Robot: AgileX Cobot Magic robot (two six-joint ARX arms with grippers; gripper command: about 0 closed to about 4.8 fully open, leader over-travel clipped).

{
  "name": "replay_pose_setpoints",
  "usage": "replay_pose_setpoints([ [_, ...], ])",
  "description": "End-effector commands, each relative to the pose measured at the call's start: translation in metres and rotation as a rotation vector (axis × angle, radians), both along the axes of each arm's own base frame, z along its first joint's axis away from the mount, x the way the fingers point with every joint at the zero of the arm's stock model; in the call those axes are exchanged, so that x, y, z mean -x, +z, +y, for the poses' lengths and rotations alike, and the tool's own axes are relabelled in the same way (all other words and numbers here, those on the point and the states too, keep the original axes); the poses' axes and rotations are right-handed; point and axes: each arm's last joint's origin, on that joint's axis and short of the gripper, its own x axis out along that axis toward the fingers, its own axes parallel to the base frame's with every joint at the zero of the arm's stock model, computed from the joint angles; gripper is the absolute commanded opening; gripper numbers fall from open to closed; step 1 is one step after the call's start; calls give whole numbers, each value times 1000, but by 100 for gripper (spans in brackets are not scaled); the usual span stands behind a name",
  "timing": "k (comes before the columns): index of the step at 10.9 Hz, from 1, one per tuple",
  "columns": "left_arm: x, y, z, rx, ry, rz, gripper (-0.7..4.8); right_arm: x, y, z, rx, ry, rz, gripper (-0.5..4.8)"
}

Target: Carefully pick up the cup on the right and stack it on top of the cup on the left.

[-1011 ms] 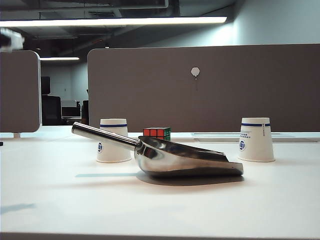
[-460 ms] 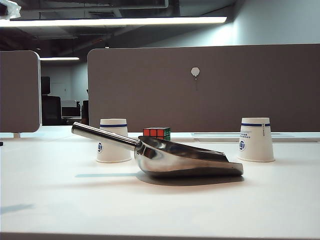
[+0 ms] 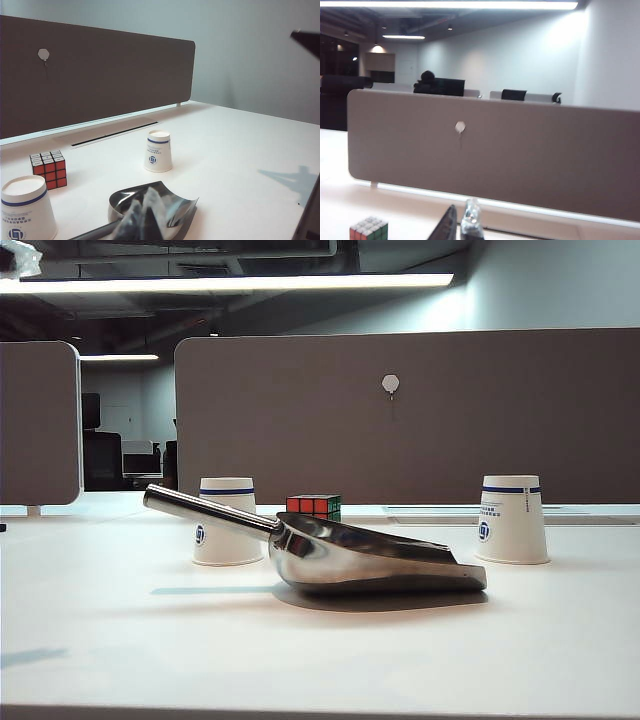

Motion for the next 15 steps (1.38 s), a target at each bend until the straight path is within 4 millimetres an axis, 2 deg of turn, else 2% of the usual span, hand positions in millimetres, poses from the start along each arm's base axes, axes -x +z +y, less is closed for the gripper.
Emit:
replay_pose_setpoints([
  [1, 0, 0, 0, 1, -8, 15, -5, 9, 42, -1, 5, -15, 49, 64],
  [2, 0, 0, 0, 1, -8, 16, -5, 8, 49, -1, 6, -15, 58, 64],
  [3, 0, 0, 0, 1, -8, 16, -5, -1, 81, 0, 10, -4, 70, 95],
  [5, 0, 0, 0, 1, -8, 16, -5, -6, 91, 0, 11, -3, 88, 95],
  [7, 0, 0, 0, 1, -8, 15, -5, -22, 105, 1, 19, 12, 160, 96],
  [8, 0, 0, 0, 8, -9, 14, -5, -57, 114, 4, 32, 42, 322, 117],
  [9, 0, 0, 0, 8, -9, 14, -5, -66, 113, 5, 34, 51, 358, 118],
  [10, 0, 0, 0, 9, -10, 16, -5, -86, 108, 6, 40, 77, 422, 132],
  [11, 0, 0, 0, 9, -10, 16, -5, -106, 99, 8, 42, 85, 497, 251],
  [12, 0, 0, 0, 9, -10, 16, -5, -114, 94, 8, 42, 84, 527, 281],
  [13, 0, 0, 0, 9, -10, 16, -5, -119, 91, 8, 41, 84, 548, 287],
  [14, 0, 1, 0, 9, -9, 15, -5, -138, 79, 9, 42, 83, 619, 287],
  [15, 0, 1, 0, 9, -9, 15, -5, -143, 76, 9, 42, 83, 638, 287],
])
